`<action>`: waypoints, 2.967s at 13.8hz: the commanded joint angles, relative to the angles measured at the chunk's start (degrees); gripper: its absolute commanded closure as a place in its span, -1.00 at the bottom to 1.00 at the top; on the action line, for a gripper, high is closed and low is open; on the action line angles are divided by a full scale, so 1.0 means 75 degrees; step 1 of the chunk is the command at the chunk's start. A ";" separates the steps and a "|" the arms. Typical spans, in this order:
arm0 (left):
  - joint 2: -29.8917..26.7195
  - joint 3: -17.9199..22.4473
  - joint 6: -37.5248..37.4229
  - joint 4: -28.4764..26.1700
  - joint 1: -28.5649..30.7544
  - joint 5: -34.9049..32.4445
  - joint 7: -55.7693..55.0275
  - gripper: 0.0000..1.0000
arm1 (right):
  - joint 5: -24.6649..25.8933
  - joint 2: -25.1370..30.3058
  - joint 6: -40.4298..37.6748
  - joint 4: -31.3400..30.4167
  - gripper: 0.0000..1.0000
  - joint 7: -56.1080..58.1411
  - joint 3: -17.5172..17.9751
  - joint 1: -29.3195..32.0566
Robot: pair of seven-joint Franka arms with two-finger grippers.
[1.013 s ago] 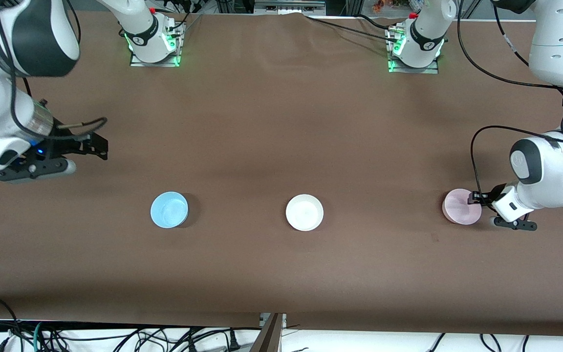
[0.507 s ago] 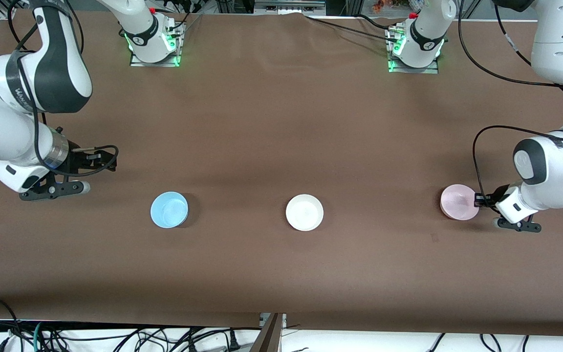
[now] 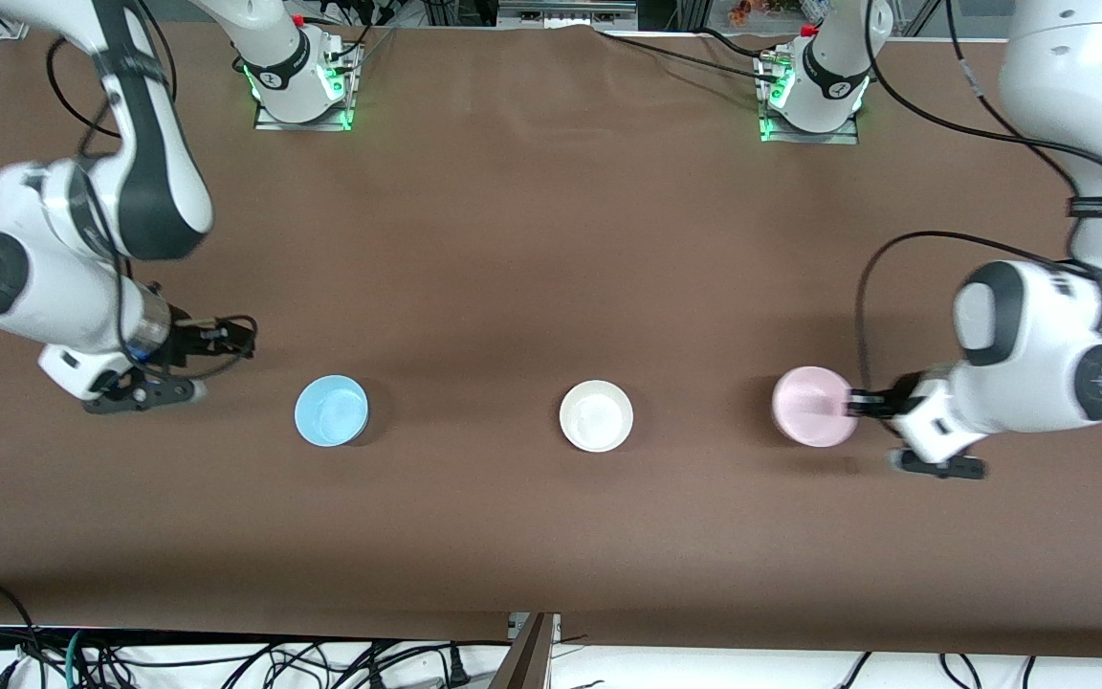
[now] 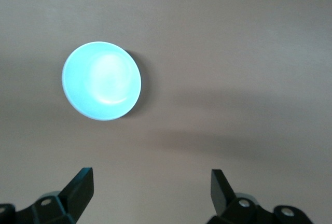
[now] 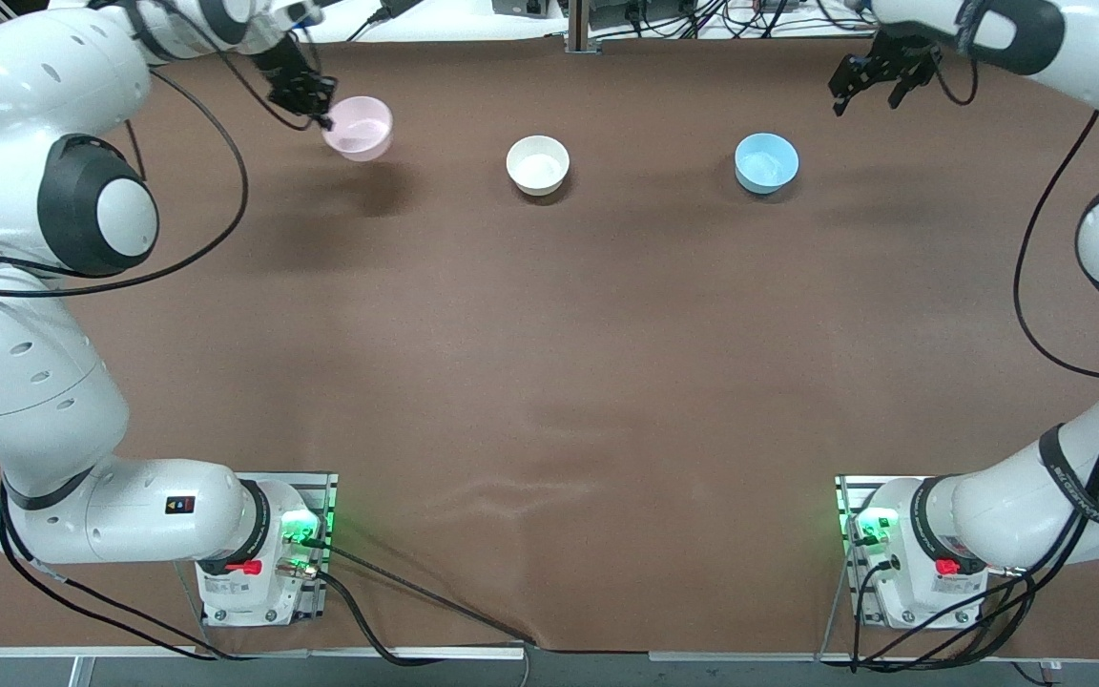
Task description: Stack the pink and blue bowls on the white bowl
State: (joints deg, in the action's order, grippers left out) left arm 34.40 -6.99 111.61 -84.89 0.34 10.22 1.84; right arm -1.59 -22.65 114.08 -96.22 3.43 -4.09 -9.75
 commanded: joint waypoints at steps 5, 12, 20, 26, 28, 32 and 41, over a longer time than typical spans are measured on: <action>0.0498 -0.0192 0.1299 0.0339 -0.1976 0.0465 -0.2830 1.00 | -0.0703 -0.1712 0.2050 0.0080 -0.91 -0.0059 0.0077 -0.0153; 0.1354 -0.0227 0.2414 0.0843 -0.2751 0.0454 -0.3773 1.00 | -0.0726 -0.2112 0.2110 0.0114 -0.05 -0.0001 0.0089 -0.0071; 0.1530 -0.0251 0.2439 0.0902 -0.2787 0.0360 -0.3644 1.00 | -0.0878 -0.2089 0.1993 0.0255 1.00 -0.0258 0.0124 -0.0130; 0.1518 -0.0251 0.2392 0.0831 -0.2740 0.0337 -0.3350 1.00 | -0.1582 -0.2183 0.0248 0.1848 1.00 -0.1403 0.0147 -0.0432; 0.1553 -0.0251 0.2392 0.0831 -0.2752 0.0337 -0.3351 1.00 | -0.1581 -0.2183 0.0025 0.2093 1.00 -0.2316 0.0171 -0.0749; 0.1659 -0.0251 0.2392 0.0831 -0.2787 0.0337 -0.3351 1.00 | -0.1593 -0.2183 -0.0232 0.2457 1.00 -0.3724 0.0183 -0.1347; 0.1788 -0.0251 0.2415 0.0831 -0.2787 0.0372 -0.3421 0.98 | -0.1651 -0.2171 -0.1206 0.3431 1.00 -0.3915 0.0183 -0.1407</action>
State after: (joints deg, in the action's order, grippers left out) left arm 47.09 -9.04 130.12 -79.65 -20.31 12.45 -24.44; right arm -12.84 -37.99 106.25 -72.39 -25.07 -2.88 -20.38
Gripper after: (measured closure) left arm 0.969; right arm 0.974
